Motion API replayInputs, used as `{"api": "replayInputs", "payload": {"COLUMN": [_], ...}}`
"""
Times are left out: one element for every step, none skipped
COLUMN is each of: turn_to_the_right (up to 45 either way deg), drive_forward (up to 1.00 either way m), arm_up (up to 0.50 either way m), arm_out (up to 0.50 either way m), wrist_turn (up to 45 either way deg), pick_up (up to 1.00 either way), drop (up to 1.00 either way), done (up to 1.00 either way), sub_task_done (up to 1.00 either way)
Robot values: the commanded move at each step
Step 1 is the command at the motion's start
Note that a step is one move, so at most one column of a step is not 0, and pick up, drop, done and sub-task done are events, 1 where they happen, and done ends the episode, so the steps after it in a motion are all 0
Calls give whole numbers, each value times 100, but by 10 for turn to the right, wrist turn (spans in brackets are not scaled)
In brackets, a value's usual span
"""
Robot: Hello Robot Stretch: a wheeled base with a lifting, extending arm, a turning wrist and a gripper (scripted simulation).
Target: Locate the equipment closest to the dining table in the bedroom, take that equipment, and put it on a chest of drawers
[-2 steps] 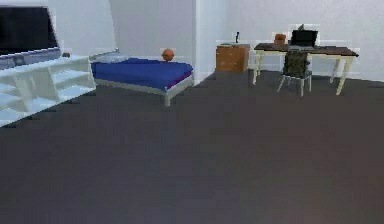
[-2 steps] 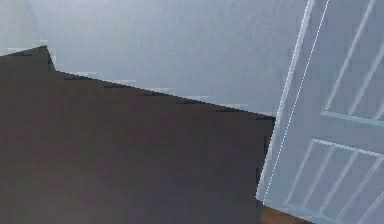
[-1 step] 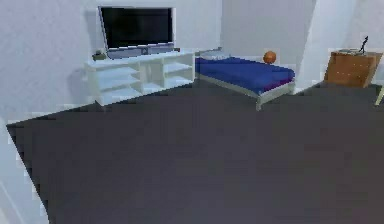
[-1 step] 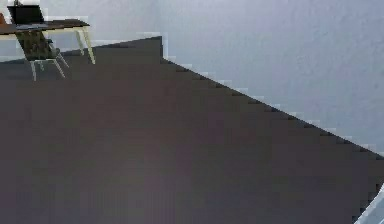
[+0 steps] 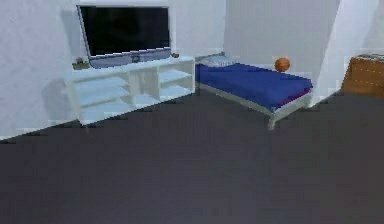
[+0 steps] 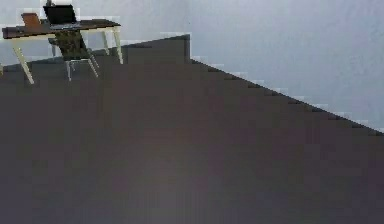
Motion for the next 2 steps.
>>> {"api": "replayInputs", "payload": {"turn_to_the_right": [-300,0], "drive_forward": [0,100], "arm_up": [0,0], "arm_out": [0,0], "wrist_turn": [0,0], "pick_up": [0,0], "drop": [0,0], "done": [0,0], "sub_task_done": [0,0]}}
